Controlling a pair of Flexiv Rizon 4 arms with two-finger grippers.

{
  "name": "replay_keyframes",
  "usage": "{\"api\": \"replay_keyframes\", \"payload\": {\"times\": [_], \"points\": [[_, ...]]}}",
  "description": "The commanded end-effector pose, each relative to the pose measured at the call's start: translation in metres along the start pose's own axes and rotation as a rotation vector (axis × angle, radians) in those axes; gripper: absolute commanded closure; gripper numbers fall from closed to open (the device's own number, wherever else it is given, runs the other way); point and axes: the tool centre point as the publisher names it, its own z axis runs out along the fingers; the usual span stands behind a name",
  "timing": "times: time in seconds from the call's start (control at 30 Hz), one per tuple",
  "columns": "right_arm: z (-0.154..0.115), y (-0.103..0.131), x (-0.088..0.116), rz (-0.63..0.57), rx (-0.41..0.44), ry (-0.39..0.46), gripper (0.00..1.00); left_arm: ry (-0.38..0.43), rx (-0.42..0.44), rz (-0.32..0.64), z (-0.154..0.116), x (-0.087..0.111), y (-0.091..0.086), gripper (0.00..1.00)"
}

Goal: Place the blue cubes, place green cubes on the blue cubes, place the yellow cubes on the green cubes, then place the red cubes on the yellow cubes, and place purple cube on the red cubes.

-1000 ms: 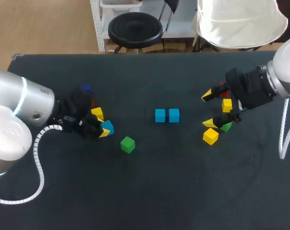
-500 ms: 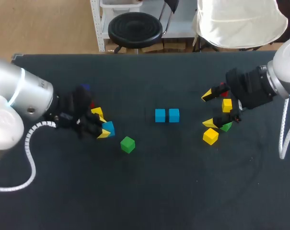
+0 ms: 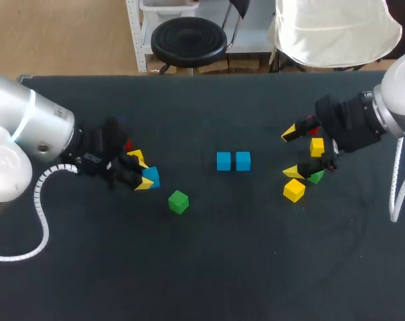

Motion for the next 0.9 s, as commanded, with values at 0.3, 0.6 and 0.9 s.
{"api": "replay_keyframes", "payload": {"times": [0.3, 0.6, 0.9], "points": [[0.001, 0.000, 0.001, -0.002, 0.000, -0.004, 0.00, 0.000, 0.001, 0.000, 0.000, 0.000, 0.000, 1.00], [0.001, 0.000, 0.001, -0.002, 0.000, -0.004, 0.00, -0.037, 0.020, 0.036, 0.003, -0.018, 0.005, 1.00], [0.001, 0.000, 0.001, -0.002, 0.000, -0.004, 0.00, -0.025, 0.054, 0.141, 0.015, -0.057, 0.009, 1.00]]}}
